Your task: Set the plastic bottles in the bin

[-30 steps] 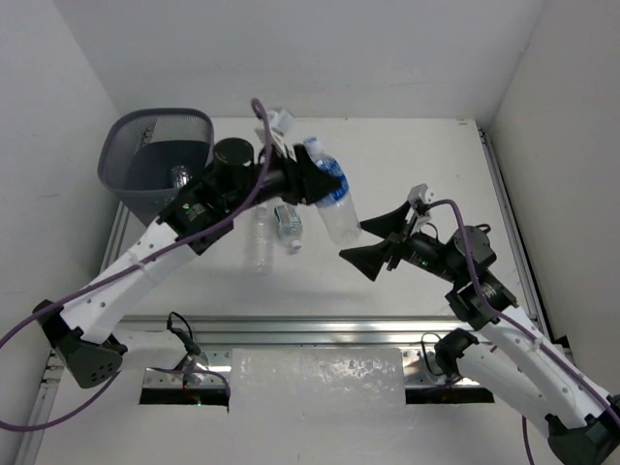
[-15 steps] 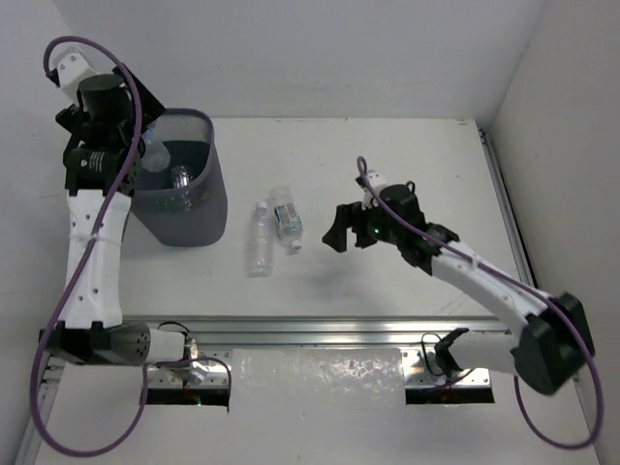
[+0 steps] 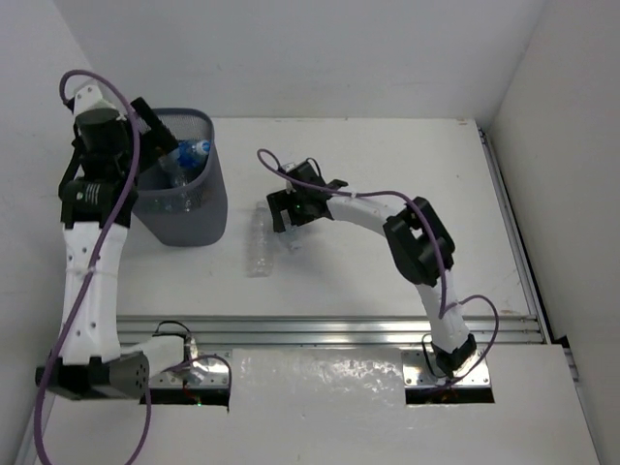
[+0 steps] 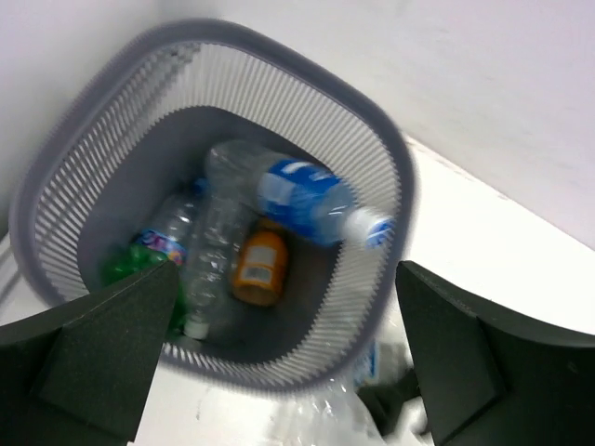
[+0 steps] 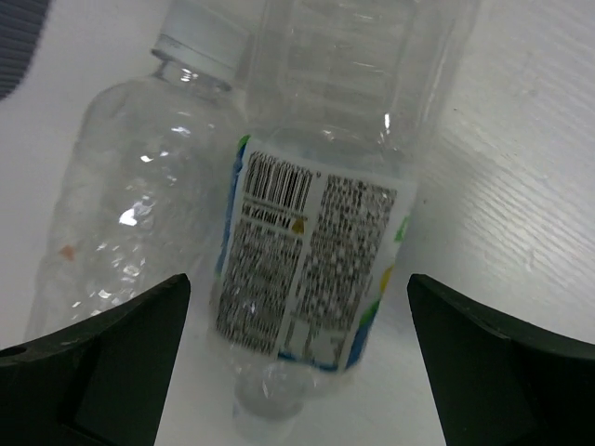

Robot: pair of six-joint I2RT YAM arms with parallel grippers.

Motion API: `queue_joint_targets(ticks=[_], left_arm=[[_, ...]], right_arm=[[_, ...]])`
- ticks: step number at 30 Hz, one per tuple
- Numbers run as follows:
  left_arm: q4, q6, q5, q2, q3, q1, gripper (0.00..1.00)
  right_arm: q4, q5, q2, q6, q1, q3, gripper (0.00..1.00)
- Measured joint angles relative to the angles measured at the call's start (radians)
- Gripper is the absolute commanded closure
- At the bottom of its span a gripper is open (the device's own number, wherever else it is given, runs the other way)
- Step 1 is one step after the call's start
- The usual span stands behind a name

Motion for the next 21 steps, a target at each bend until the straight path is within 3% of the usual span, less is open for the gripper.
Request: queue_joint_targets(ticks=[2, 3, 4, 5, 8, 11, 13, 16, 21], left_arm=[[0.011, 0.003, 0.05, -0.079, -0.044, -0.001, 0.0], [0.023, 0.003, 0.101, -0.114, -0.062, -0.002, 0.0], [0.024, 0.003, 0.116, -0.14, -0.077, -0.002, 0.0], [0.045, 0.0, 0.176, -0.172, -0.102, -0.002, 0.0], [0.1, -0.016, 0.352, -0.239, -0.177, -0.025, 0.0], [0.167, -0.044, 0.46, -0.27, -0.259, -0.121, 0.0], [0.227, -0.068, 0.533, -0.273, -0.325, -0.232, 0.0], [0.34, -0.118, 0.62, -0.244, -0.42, -0.365, 0.0], [0.503, -0.198, 0.635, -0.147, -0.531, -0.571, 0.0]], right_arm=[[-0.026, 0.02, 0.056, -0.012, 0.011, 0.046, 0.14], [-0.038, 0.033, 0.076, -0.021, 0.014, 0.057, 0.45], [-0.045, 0.042, 0.087, -0.023, 0.016, 0.059, 0.45], [-0.046, 0.053, 0.093, -0.023, 0.018, 0.052, 0.63], [0.027, 0.1, 0.024, -0.024, 0.02, -0.053, 0.68], [0.106, 0.154, -0.167, -0.016, 0.018, -0.338, 0.7], [0.142, 0.184, -0.378, -0.005, 0.016, -0.563, 0.71], [0.205, 0.168, -0.709, 0.004, 0.011, -0.776, 0.71], [0.319, 0.07, -1.123, 0.027, 0.012, -0.902, 0.71]])
